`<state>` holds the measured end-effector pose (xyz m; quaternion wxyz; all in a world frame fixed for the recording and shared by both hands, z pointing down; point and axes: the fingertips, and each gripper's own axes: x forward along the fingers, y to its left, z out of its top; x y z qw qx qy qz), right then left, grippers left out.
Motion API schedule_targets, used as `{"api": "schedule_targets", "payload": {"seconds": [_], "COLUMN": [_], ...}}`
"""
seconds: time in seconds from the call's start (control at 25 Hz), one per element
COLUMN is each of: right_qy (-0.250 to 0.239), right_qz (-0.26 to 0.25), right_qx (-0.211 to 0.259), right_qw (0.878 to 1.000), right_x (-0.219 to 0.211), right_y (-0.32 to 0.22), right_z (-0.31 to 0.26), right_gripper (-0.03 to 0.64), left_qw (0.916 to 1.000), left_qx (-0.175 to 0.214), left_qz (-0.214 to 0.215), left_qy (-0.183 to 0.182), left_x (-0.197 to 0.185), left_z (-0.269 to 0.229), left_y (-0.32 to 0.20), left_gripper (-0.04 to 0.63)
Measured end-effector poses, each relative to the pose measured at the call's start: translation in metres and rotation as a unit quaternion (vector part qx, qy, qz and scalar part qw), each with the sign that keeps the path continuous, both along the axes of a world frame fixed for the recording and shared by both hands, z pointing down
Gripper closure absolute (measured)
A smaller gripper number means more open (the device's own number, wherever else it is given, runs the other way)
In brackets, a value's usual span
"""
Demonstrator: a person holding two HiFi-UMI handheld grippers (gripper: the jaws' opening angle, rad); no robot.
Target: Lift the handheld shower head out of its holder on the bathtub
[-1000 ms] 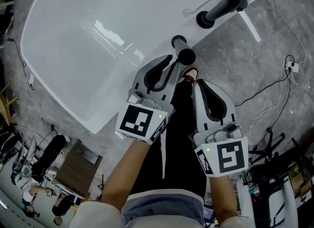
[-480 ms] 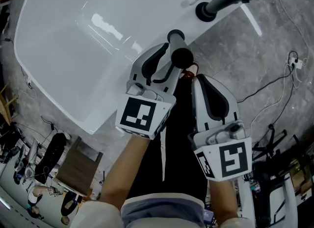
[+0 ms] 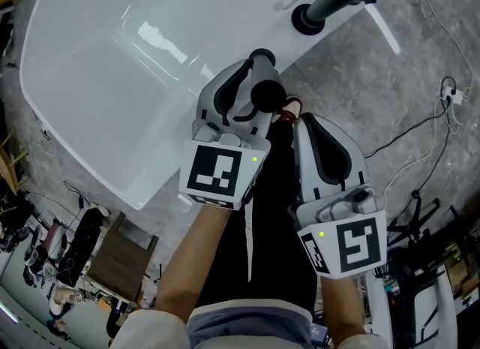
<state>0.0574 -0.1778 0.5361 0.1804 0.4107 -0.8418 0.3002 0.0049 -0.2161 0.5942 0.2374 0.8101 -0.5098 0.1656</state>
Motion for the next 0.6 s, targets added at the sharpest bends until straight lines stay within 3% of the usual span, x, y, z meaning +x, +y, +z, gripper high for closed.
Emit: {"api": "schedule_targets", "payload": {"seconds": [0.6], "right_qy": [-0.005], "right_qz": [-0.012], "right_qx": [-0.002], "right_qw": [1.000], "right_x": [-0.003], "right_y": [0.007], "right_z": [-0.001], "right_gripper": [0.597], "left_qw": [0.9986], "left_qx": [-0.011], "left_qz": [-0.009], "left_qy": [-0.050], "left_x": [0.003], "left_z": [0.013], "left_y": [-0.005], "left_gripper": [0.456]}}
